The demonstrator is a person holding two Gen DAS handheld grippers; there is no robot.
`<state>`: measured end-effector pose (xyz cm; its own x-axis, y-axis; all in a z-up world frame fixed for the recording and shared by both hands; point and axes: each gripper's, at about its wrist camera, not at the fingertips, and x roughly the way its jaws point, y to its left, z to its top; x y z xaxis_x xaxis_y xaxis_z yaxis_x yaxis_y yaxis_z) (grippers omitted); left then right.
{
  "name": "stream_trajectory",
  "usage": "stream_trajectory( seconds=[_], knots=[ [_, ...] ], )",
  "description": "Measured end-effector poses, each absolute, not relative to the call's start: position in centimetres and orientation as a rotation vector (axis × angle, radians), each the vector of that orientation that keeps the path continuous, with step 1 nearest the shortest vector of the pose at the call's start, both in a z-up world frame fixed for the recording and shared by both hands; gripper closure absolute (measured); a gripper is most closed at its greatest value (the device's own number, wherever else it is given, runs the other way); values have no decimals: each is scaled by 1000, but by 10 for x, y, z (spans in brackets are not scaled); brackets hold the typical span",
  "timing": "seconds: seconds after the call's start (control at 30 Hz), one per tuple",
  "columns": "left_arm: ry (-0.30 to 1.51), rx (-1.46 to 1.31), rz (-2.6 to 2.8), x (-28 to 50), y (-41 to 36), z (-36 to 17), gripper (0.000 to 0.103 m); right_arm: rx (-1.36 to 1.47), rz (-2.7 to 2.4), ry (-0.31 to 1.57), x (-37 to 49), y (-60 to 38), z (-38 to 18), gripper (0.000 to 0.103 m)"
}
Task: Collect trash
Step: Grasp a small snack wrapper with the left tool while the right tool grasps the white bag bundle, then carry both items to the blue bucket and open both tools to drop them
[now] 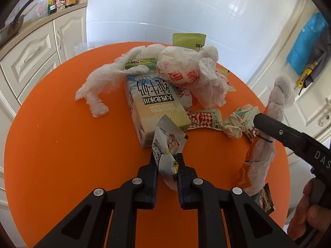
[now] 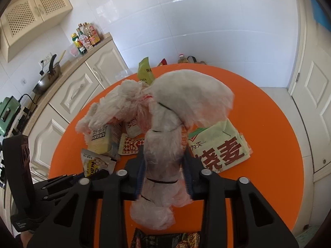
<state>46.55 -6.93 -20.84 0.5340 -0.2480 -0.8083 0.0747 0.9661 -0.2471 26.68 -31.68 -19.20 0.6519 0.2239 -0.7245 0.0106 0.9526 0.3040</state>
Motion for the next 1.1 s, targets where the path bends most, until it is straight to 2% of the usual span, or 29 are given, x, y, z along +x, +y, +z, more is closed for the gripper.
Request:
stream_trajectory(
  seconds=[0.4, 0.63, 0.9, 1.1],
  knots=[
    [872, -115, -173, 429, -78, -182, 92, 354, 163, 753, 235, -332, -166, 72],
    [800, -99, -283, 404, -103, -125, 92, 383, 103, 659, 195, -364, -134, 72],
    [738, -42, -516, 384, -181, -83, 92, 417, -126, 576, 121, -447, -106, 72],
    [791, 37, -764, 365, -285, -92, 92, 468, -370, 595, 51, -535, -122, 72]
  ],
)
